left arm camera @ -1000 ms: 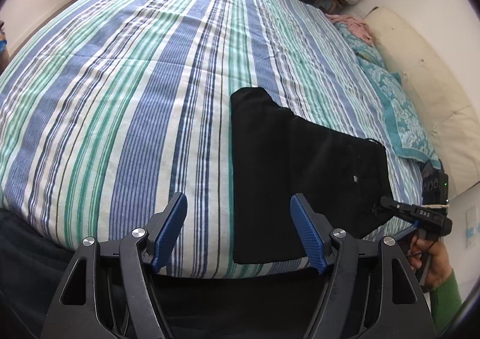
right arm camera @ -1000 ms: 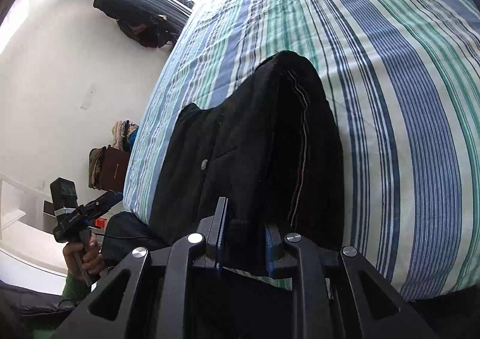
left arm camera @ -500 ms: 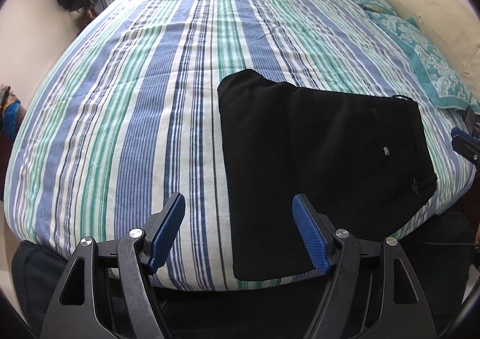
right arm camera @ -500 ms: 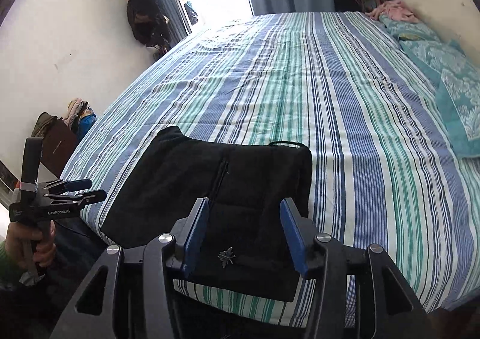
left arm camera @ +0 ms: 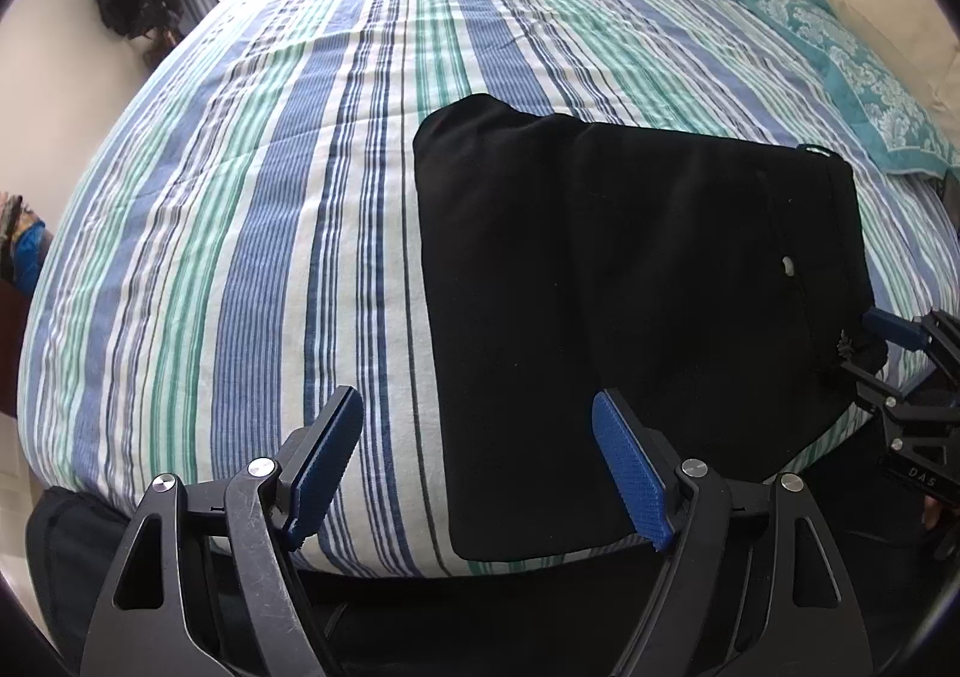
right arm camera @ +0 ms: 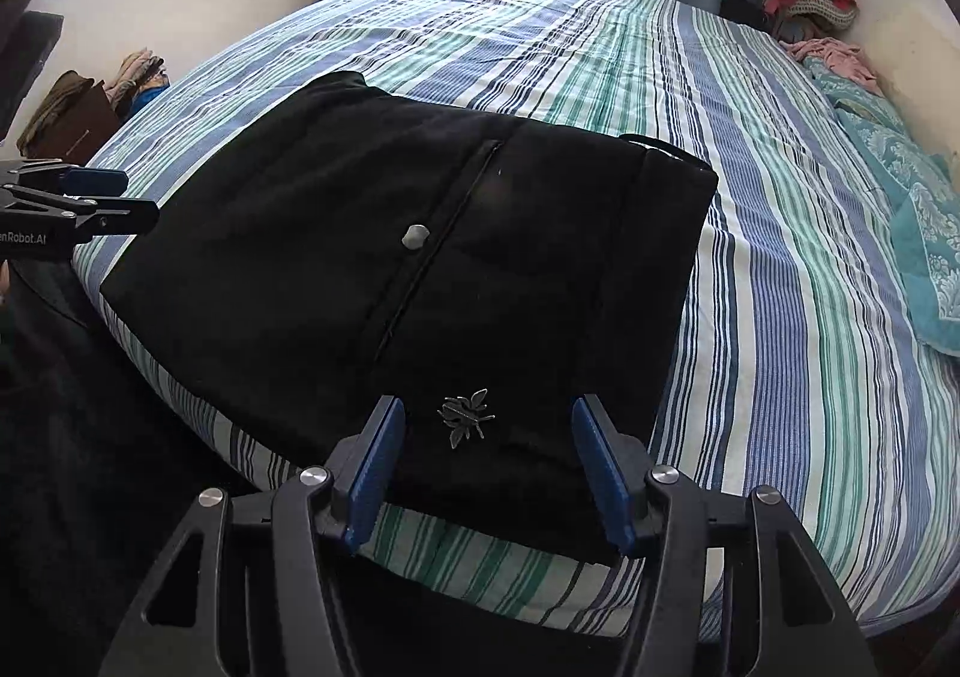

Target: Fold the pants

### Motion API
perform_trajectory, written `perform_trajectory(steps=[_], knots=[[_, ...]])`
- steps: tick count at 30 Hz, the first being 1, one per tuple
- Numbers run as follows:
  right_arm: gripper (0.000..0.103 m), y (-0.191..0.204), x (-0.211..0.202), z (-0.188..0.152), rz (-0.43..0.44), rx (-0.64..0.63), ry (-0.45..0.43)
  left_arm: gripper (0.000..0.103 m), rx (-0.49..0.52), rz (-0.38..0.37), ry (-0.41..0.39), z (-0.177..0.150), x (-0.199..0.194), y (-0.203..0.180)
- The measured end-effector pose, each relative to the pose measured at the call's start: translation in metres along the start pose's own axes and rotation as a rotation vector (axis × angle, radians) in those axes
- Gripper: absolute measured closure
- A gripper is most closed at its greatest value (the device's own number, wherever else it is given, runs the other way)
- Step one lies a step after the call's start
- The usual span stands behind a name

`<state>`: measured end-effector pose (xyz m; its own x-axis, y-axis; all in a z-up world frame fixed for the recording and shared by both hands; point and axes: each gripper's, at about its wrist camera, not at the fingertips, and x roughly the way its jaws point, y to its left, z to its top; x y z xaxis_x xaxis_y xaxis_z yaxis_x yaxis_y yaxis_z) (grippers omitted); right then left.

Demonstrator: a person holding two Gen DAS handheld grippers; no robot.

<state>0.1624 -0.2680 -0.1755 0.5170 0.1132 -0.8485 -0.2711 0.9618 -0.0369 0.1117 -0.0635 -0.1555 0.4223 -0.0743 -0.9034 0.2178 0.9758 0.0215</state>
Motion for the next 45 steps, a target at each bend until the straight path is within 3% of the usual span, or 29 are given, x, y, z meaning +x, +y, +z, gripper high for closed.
perform_trajectory(steps=[3, 7, 10, 12, 13, 14, 15, 16, 20, 24, 27, 29, 30, 34, 36, 39, 43, 45], knots=[[0.045, -0.009, -0.016, 0.016, 0.049, 0.032, 0.018, 0.022, 0.018, -0.006, -0.038, 0.002, -0.006, -0.005], [0.045, -0.026, -0.041, 0.070, 0.089, 0.070, -0.118, 0.020, 0.113, -0.012, -0.061, 0.002, -0.002, -0.032], [0.045, -0.036, -0.023, 0.105, 0.167, 0.085, -0.161, 0.020, 0.210, 0.007, -0.035, -0.007, 0.012, -0.054], [0.045, -0.047, 0.014, 0.112, 0.244, 0.126, -0.076, 0.020, 0.247, 0.024, -0.033, -0.016, 0.015, -0.061], [0.049, -0.053, 0.036, 0.110, 0.231, 0.150, -0.001, 0.019, 0.253, 0.020, -0.044, -0.019, 0.013, -0.061], [0.059, -0.058, 0.053, 0.105, 0.215, 0.159, 0.044, 0.018, 0.253, 0.007, -0.050, -0.021, 0.010, -0.060], [0.070, -0.062, 0.061, 0.099, 0.198, 0.160, 0.058, 0.017, 0.249, -0.008, -0.047, -0.021, 0.007, -0.057], [0.072, -0.066, 0.059, 0.095, 0.190, 0.165, 0.046, 0.017, 0.239, -0.029, -0.035, -0.020, 0.005, -0.054], [0.072, -0.068, 0.022, 0.084, 0.173, 0.215, -0.026, 0.016, 0.143, -0.136, -0.047, 0.009, -0.007, -0.025], [0.071, -0.051, -0.005, 0.075, 0.164, 0.153, -0.082, 0.010, 0.038, -0.090, -0.110, 0.076, 0.010, 0.006], [0.071, -0.053, 0.014, 0.060, 0.141, 0.174, -0.026, 0.010, 0.003, -0.010, -0.043, 0.113, 0.061, 0.019], [0.070, -0.061, 0.030, 0.044, 0.147, 0.226, 0.021, 0.012, 0.015, 0.080, 0.039, 0.119, 0.098, 0.025], [0.070, -0.065, 0.031, 0.036, 0.159, 0.245, 0.009, 0.012, 0.006, 0.075, 0.058, 0.118, 0.105, 0.031], [0.067, -0.074, 0.010, 0.016, 0.136, 0.272, 0.011, 0.012, -0.054, 0.042, -0.006, 0.101, 0.072, 0.057], [0.053, -0.084, -0.006, 0.004, 0.147, 0.304, -0.015, 0.012, -0.045, 0.010, -0.019, 0.085, 0.054, 0.068], [0.048, -0.101, -0.021, -0.006, 0.195, 0.349, -0.055, 0.012, -0.064, -0.078, 0.003, 0.052, 0.039, 0.084], [0.042, -0.113, -0.006, 0.002, 0.336, 0.376, -0.037, 0.012, -0.147, -0.303, 0.060, 0.020, 0.041, 0.088], [0.035, -0.116, 0.016, 0.007, 0.413, 0.415, -0.002, 0.012, -0.162, -0.409, 0.064, 0.012, 0.045, 0.080]])
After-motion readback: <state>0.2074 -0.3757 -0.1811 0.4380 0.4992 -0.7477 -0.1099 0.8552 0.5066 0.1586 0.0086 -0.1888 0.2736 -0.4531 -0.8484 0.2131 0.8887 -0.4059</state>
